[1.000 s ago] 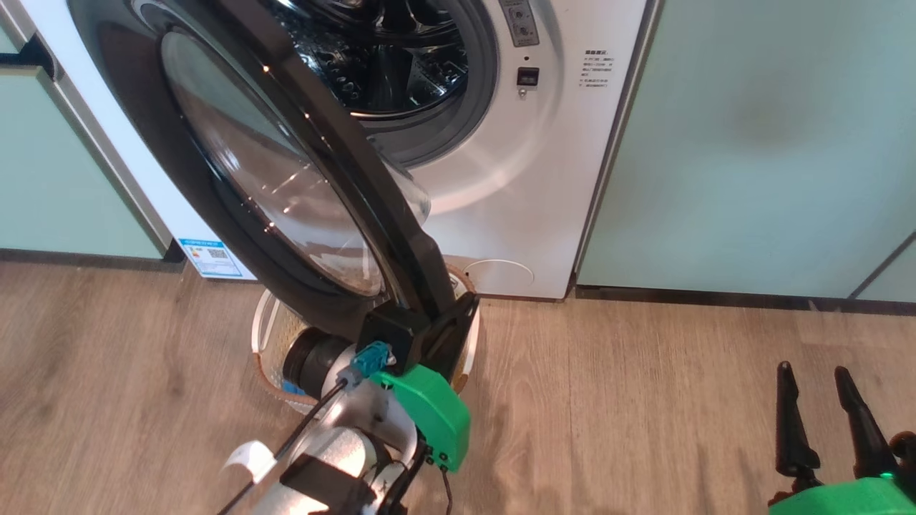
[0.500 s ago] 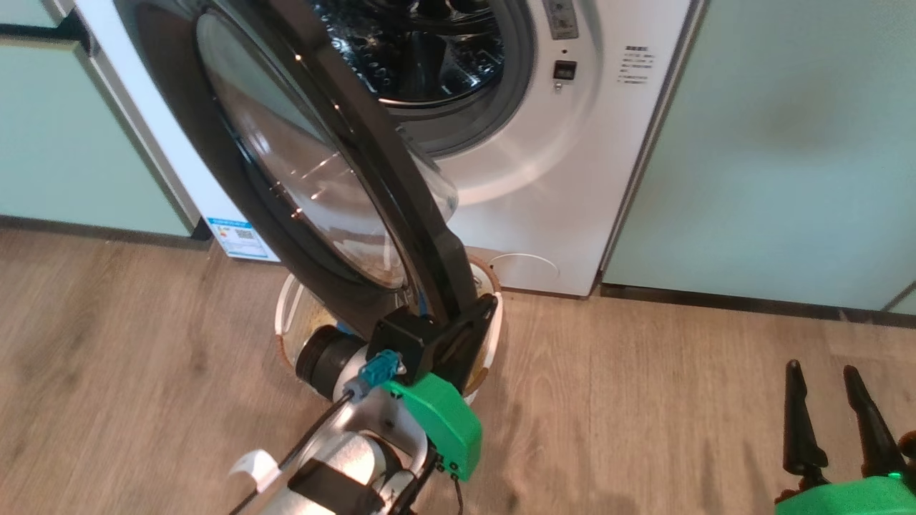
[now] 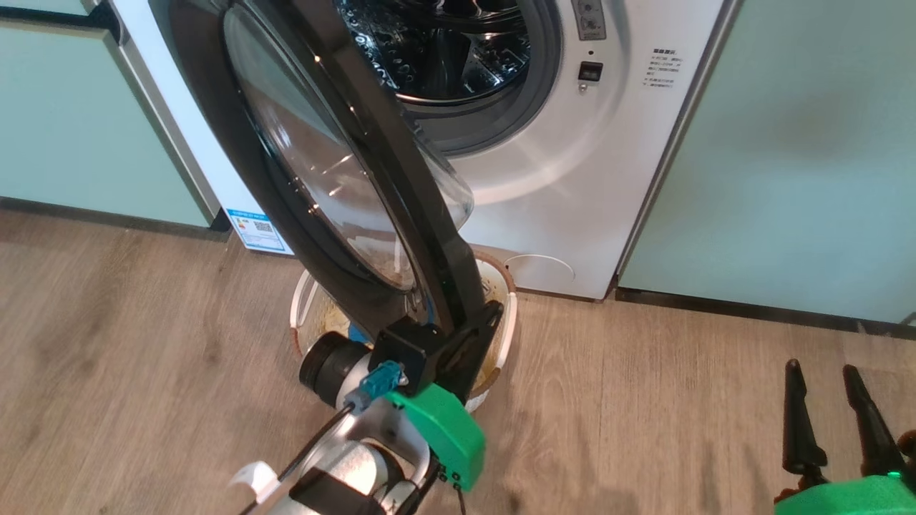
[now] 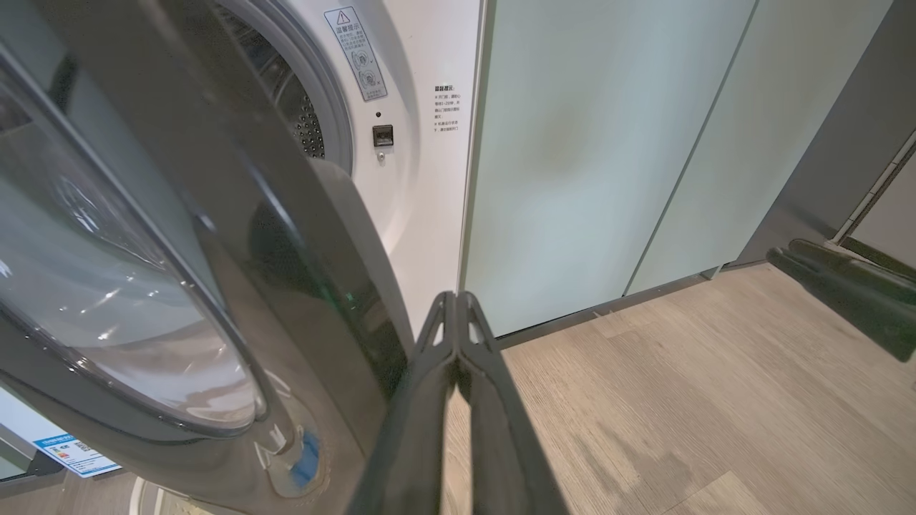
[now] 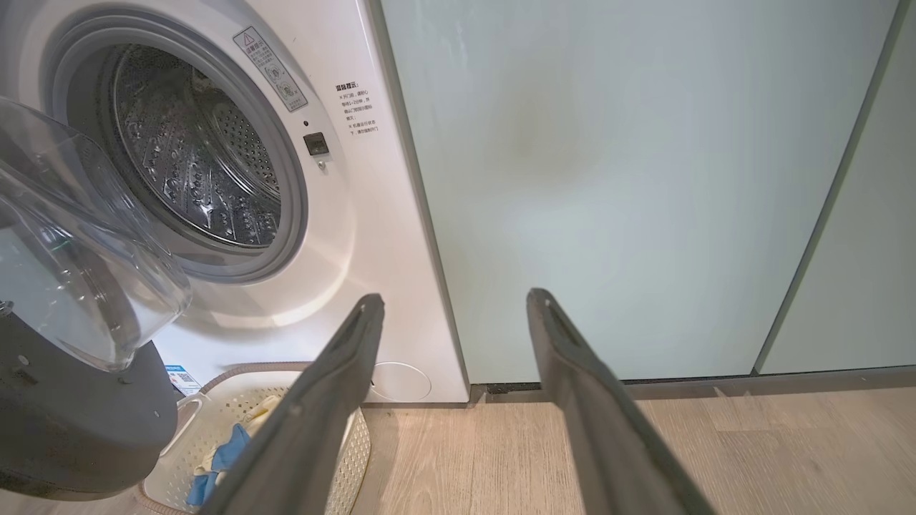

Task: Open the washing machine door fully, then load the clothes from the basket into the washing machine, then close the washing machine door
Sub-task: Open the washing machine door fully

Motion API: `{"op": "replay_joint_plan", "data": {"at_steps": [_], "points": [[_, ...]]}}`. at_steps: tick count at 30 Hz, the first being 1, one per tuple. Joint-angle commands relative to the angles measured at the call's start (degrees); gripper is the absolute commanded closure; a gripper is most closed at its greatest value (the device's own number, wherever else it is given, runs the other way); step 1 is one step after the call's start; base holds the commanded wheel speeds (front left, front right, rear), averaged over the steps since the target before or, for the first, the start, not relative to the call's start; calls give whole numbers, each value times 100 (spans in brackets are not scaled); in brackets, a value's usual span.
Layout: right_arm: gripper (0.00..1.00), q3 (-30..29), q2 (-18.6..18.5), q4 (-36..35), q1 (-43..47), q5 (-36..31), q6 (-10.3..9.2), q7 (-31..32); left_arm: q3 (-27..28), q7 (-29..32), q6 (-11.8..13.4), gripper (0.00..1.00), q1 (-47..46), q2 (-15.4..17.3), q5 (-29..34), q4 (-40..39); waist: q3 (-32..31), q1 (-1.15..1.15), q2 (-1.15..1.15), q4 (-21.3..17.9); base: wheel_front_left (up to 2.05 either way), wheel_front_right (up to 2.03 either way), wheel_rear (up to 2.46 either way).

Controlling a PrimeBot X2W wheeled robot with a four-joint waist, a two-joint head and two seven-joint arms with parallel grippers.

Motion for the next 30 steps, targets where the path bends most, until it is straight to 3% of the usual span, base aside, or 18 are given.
{"op": "replay_joint_plan", "data": {"at_steps": [1,13,30], "points": [[0,139,-81,-143,-223,-39,1,-55,387,-27,110,100,-202,199,30,-123,-7,0,0,-18,0,0,0],[0,90,-74,-146,-172,-30,1,-55,398,-69,161,100,-253,258,18,38,-47,0,0,-113,0,0,0],[0,147,-163,-146,-179,-63,1,-55,101,-324,76,100,-186,304,86,-160,-37,0,0,796,0,0,0]]}}
